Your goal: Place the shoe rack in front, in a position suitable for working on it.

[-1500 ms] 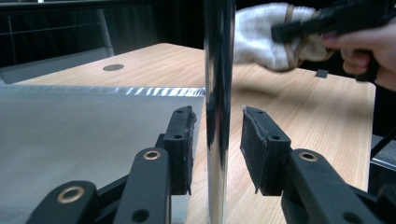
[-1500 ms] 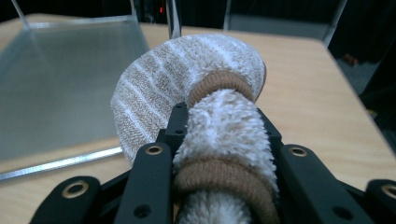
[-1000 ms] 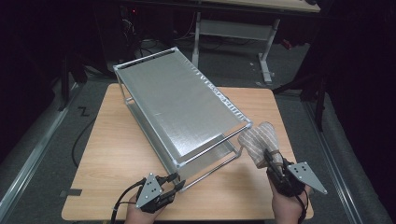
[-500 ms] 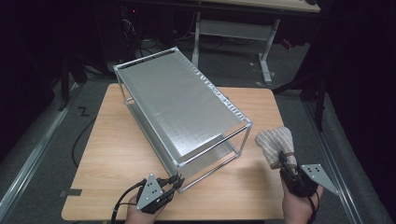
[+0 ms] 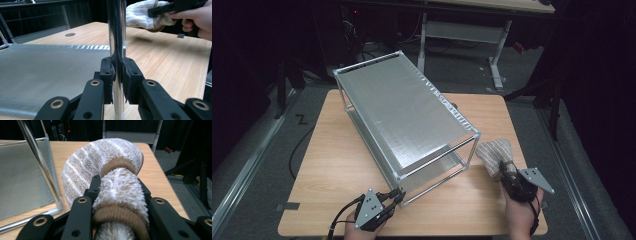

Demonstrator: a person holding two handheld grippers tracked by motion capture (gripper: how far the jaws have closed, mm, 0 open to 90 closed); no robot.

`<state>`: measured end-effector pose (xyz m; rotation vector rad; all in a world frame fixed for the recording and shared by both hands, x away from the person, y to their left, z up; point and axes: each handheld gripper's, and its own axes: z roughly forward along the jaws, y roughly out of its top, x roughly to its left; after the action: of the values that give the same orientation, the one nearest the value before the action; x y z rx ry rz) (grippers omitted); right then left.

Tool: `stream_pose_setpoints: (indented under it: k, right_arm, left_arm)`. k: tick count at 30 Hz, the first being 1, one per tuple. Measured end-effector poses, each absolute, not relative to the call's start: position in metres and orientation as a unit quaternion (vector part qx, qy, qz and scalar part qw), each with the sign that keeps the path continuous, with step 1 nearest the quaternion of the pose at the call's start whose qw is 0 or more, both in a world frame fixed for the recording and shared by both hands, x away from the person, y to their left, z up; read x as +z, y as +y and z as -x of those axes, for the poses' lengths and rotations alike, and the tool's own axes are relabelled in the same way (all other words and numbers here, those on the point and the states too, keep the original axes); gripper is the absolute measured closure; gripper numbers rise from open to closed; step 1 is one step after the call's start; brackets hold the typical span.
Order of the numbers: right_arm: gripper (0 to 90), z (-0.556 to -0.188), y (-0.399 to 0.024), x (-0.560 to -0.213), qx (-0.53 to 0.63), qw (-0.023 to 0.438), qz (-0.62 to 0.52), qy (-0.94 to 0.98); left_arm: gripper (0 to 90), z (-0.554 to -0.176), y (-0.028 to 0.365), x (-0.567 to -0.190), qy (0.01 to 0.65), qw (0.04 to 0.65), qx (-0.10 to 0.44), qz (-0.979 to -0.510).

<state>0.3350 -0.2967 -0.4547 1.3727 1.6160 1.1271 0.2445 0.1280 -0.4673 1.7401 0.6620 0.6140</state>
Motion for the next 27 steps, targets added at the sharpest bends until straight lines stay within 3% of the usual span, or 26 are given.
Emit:
stream_pose_setpoints:
  k: [13,27]
  right_arm:
    - [67.8,-0.36,-0.268,-0.468,0.438,0.325,-0.508,0.667]
    - [68.3,-0.353,-0.252,-0.473,0.455,0.288,-0.468,0.701]
  left_arm:
    - [78.6,-0.239,0.138,-0.468,0.296,0.553,0.274,-0.729]
    - [74.9,-0.244,0.151,-0.466,0.317,0.546,0.29,-0.719]
